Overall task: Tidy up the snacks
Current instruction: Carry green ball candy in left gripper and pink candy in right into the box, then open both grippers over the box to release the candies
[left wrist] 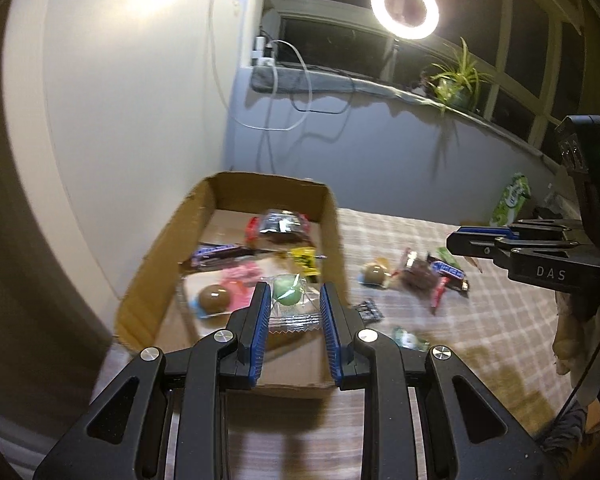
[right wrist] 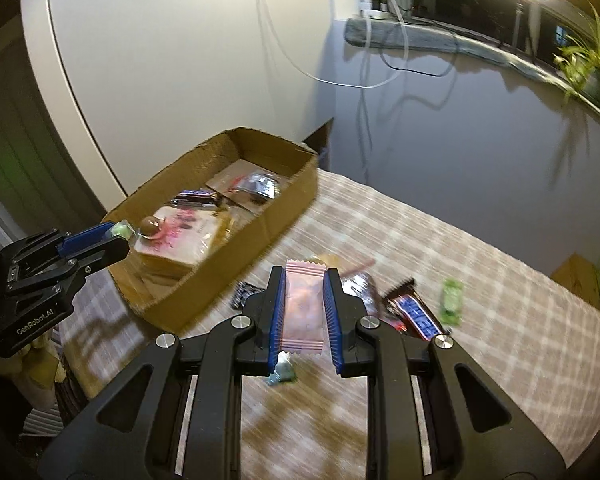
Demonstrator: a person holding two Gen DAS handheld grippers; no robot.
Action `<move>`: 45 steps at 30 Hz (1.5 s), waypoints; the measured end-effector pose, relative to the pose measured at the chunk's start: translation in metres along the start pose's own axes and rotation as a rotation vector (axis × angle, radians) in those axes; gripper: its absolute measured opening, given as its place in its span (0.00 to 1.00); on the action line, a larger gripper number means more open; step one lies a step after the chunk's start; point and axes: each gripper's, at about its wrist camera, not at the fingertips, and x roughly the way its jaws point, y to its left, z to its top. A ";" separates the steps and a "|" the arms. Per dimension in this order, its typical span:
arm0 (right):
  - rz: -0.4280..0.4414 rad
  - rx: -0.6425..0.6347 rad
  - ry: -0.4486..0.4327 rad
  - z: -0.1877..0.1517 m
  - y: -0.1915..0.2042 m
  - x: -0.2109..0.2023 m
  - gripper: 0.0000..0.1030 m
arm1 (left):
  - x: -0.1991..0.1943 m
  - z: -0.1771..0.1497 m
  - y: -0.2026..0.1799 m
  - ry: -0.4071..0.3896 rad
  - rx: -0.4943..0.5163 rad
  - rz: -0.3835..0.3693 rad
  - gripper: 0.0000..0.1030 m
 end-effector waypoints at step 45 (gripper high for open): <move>0.093 -0.104 0.039 0.050 0.066 0.083 0.56 | 0.022 0.004 0.049 0.010 -0.039 0.069 0.41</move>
